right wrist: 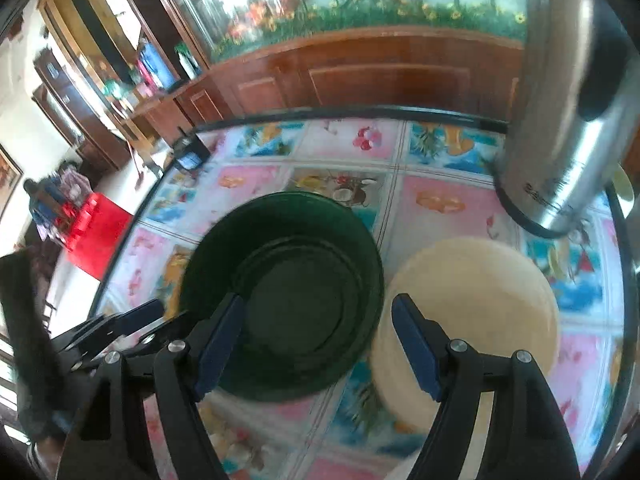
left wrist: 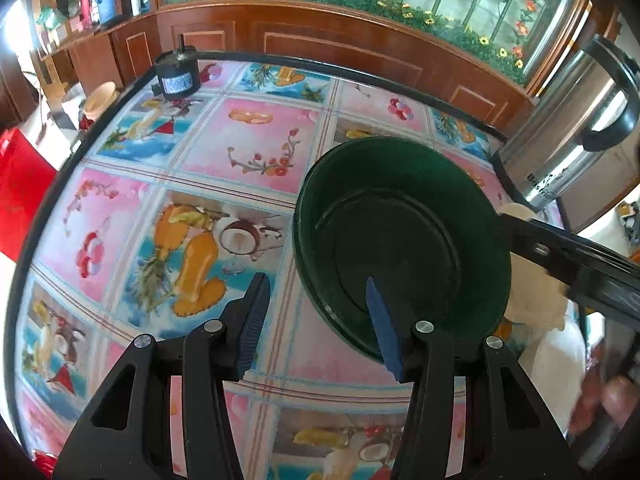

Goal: Organize plates and bowls
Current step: 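Grip the green basin's rim with the left tool while the right tool grips it too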

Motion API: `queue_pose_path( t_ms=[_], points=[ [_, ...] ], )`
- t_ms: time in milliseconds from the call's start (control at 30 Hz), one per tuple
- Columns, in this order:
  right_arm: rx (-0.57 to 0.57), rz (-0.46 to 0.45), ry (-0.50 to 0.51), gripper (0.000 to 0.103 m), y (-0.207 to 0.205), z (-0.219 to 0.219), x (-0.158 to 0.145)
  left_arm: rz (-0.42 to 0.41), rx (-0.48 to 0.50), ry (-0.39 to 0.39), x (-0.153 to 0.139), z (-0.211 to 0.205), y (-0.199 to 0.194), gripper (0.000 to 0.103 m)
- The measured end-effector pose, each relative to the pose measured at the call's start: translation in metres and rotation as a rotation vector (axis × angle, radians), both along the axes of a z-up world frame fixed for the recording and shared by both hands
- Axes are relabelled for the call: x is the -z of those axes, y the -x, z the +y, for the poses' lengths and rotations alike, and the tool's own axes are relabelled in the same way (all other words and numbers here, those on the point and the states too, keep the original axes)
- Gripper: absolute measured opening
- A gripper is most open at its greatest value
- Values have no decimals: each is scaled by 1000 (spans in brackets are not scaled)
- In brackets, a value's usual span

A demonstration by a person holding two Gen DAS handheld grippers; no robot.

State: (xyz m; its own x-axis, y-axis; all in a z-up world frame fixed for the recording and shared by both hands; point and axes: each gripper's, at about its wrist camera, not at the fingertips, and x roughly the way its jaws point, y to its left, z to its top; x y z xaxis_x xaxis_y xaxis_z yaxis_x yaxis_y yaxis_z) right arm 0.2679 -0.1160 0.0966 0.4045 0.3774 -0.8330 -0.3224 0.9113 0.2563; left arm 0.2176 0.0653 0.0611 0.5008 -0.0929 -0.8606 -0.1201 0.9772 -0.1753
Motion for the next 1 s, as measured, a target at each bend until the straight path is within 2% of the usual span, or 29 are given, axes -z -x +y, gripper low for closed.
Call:
queue_pose_path(
  t_ms=[100,233,300,400,467,567,633,700,767,1000],
  points=[
    [-24,13,8,76,-14,6,11,22,8,-2,9,-1,-5,50],
    [-55,21,39,76,-24,15,23,31,-7,31,16,2,-8,50],
    [-68,35,42,71,-27,18,27,41,-8,26,21,1,-10,50],
    [-83,49,48,56,-29,20,31,69,0,23,30,0,-13,50],
    [-103,63,35,38,-25,20,32,87,-13,54,35,6,-13,50],
    [-121,70,34,32,-15,18,31,102,-30,119,39,17,-10,50],
    [-133,76,27,32,-7,18,30,108,-40,123,39,24,-5,46],
    [-141,71,36,31,2,19,29,106,-43,111,38,30,1,30],
    [-144,58,36,28,9,20,26,110,-36,108,37,33,6,24],
    [-148,48,54,20,25,27,25,108,-52,85,33,42,25,21]
  ],
)
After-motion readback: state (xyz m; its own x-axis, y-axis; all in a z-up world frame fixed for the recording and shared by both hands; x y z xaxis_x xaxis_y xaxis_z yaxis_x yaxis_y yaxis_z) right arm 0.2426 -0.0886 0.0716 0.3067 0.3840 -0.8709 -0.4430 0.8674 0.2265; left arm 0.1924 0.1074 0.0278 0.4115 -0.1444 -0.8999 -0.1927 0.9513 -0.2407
